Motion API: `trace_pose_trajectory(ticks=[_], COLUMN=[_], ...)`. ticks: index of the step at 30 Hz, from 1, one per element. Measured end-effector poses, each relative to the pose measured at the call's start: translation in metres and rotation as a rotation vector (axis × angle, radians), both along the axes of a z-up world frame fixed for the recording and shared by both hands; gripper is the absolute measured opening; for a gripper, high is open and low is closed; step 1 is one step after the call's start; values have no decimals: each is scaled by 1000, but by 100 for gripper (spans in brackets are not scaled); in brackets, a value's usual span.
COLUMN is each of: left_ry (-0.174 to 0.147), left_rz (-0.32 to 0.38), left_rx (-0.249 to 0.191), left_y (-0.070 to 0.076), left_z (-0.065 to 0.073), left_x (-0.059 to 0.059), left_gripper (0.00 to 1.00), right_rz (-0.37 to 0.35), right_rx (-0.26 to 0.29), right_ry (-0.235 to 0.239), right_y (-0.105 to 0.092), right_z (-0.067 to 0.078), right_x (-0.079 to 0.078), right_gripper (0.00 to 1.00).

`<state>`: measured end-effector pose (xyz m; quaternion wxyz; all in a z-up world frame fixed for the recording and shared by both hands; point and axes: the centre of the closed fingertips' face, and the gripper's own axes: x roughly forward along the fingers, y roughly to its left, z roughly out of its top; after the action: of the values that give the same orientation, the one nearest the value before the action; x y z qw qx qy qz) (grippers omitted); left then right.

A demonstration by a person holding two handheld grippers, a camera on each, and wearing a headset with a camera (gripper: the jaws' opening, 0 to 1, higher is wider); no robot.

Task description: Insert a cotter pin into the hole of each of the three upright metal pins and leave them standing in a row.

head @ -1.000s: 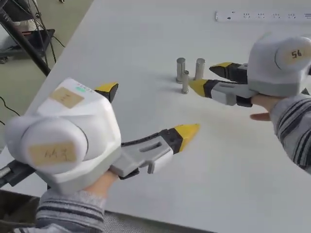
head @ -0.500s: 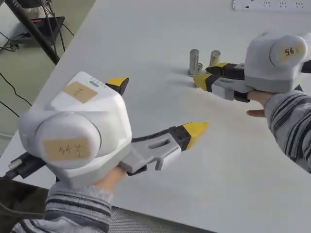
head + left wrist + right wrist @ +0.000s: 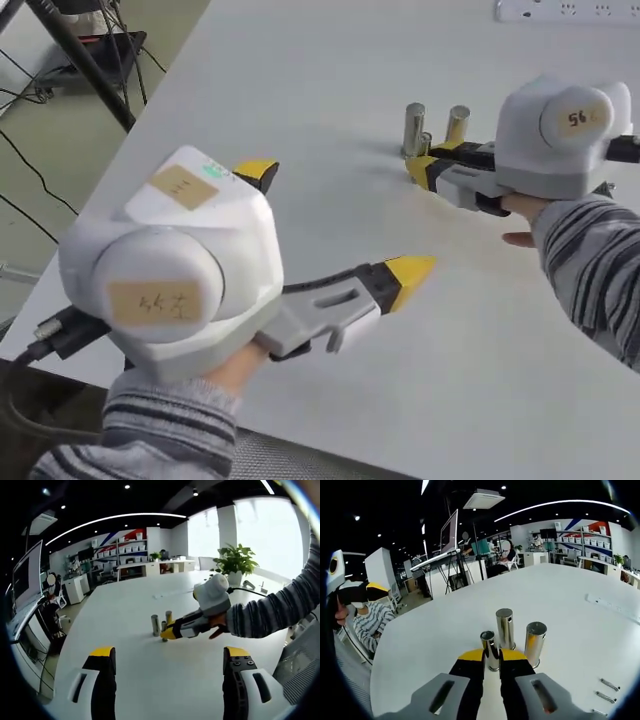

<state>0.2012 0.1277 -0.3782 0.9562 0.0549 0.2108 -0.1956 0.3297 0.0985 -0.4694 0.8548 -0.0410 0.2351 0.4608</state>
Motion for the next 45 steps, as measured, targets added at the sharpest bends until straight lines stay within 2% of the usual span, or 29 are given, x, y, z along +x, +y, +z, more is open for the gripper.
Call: trace_pose_trajectory(ticks=[3,5,8,10,16,22,30,37,45], left_ry=[0,-2,4,-1,-4,-1,-4,-5,-15], left_rz=[-3,-3,-7,-9,-18,-31,-64,-85,-100], left_rx=[-6,-15,1,3,0,-4,-10,-12,-8], left_y=[-1,-1,-1,-1,-4,-9,-20,-25,-29], left_z=[0,1,-1,1,2,2,5,7,12], left_x=[-1,-1,-1,0,0,-3,-7,-11,-12], left_gripper=[87,87,87,86,86,86,86,86,85], right_rz=[14,10,16,23,-1,-34,-93,-129,-150], right_rx=[-27,-36,-61,-80,-91,-124,-126,-141,-165], right_ry=[-29,-29,-37,-59,-92,-125,-114,-106,-78], right_y=[0,-1,-3,-5,-17,-35,-61,-76,-85], right_z=[0,2,1,2,11,11,14,13,2], right_x=[-1,1,0,-3,-7,-8,-26,-44,-55], right_gripper=[5,4,4,4,4,4,4,4,4])
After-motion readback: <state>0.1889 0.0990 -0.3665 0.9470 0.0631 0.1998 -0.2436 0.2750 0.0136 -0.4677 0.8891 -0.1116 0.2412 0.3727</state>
